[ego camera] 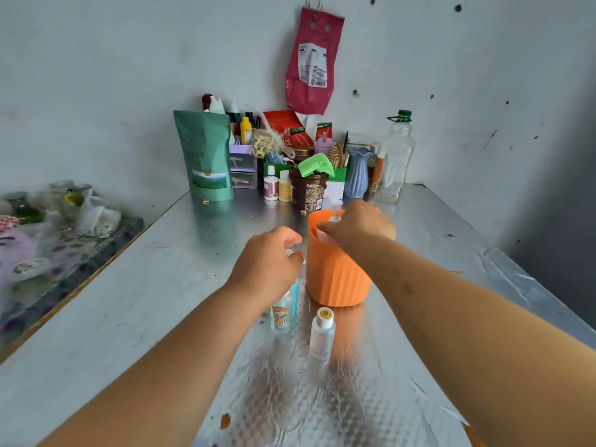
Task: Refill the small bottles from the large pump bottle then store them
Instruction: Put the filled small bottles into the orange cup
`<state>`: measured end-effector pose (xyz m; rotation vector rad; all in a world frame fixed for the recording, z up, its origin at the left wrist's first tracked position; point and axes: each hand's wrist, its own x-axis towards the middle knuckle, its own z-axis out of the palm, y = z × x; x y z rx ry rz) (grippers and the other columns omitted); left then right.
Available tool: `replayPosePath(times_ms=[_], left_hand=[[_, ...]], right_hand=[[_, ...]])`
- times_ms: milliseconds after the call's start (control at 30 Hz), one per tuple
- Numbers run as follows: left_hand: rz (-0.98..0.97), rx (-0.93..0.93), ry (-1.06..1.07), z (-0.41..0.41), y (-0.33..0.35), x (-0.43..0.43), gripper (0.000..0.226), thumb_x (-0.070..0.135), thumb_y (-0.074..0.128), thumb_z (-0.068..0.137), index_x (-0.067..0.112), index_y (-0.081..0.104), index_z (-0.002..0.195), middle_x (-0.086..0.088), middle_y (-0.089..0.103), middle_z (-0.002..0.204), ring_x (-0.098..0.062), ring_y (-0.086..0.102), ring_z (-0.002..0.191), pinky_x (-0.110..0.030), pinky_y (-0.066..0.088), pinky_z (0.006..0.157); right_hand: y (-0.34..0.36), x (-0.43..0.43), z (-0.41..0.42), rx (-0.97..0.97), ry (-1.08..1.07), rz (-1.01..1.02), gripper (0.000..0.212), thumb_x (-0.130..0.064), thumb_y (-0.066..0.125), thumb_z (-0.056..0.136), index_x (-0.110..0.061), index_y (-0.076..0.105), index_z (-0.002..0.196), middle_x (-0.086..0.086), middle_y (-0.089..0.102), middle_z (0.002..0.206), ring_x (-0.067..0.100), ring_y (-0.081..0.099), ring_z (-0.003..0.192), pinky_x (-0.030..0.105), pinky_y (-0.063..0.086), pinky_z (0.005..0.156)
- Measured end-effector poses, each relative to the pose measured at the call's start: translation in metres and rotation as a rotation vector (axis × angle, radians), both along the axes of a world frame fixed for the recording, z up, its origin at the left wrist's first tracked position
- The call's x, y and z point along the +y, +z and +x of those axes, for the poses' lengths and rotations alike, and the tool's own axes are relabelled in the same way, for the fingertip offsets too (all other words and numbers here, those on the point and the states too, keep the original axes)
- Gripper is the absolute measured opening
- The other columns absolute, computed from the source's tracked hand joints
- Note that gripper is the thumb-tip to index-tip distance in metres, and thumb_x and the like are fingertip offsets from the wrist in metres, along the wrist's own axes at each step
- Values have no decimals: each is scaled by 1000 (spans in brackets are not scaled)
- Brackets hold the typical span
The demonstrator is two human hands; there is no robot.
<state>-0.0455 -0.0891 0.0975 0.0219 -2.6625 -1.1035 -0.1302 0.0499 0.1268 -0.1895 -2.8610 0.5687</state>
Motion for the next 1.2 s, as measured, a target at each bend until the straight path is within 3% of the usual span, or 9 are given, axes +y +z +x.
replayPosePath(times_ms=[133,233,300,467,567,667,800,1033,1200], left_hand=[[-8,-9,1,0,3,4,29,25,58,94,23,61,122,3,61,129,-23,68,96,-37,55,87],[-17,-4,0,-1,5,7,30,25,58,94,22,60,124,3,61,131,-24,68,98,-36,54,88],[-28,2,10,-1,6,10,32,24,57,95,21,59,127,2,60,133,-23,66,102,-36,54,90],[-131,90,29,-5,9,23,28,22,58,94,22,62,122,0,64,119,-22,55,115,-35,47,94],[-277,96,-39,-8,8,36,33,22,56,96,26,59,129,-4,58,121,-24,49,118,-37,45,97],[-440,38,-63,-13,9,45,41,26,53,98,29,50,139,-6,47,132,-26,39,125,-36,40,100],[-477,22,-85,-16,8,44,30,28,54,96,26,59,126,-7,46,128,-28,40,123,-39,43,96],[-480,41,-99,-17,12,46,22,28,53,99,18,63,116,-6,57,117,-23,58,104,-33,45,81],[-504,34,-120,-12,16,43,20,26,53,99,17,63,114,-5,59,116,-22,59,102,-29,41,77]], right_hand=[[4,9,3,-29,93,-11,44,-59,59,81,-15,55,77,4,58,83,25,56,80,29,43,66],[9,17,24,140,197,-28,36,-48,56,86,-18,62,105,5,63,105,26,58,98,34,49,79],[12,24,51,221,326,-84,22,-39,58,88,-22,64,100,0,65,101,18,60,88,31,51,72],[-5,38,100,-263,645,18,27,-43,68,81,-30,65,105,-10,65,100,8,59,82,19,47,68],[-28,33,103,-268,692,54,28,-37,69,83,-27,64,109,-12,62,97,7,53,81,12,38,63],[-34,34,101,-206,672,71,18,-33,66,86,-23,66,101,-11,56,85,11,50,77,13,34,57],[-4,46,105,-174,635,164,23,-36,60,88,-19,68,102,0,68,95,19,61,86,27,48,71],[78,77,96,165,391,24,10,-29,60,88,-20,65,85,-4,61,70,11,59,62,20,44,51],[65,72,38,132,240,166,21,-29,59,89,-11,69,95,7,65,88,16,55,68,22,40,51]])
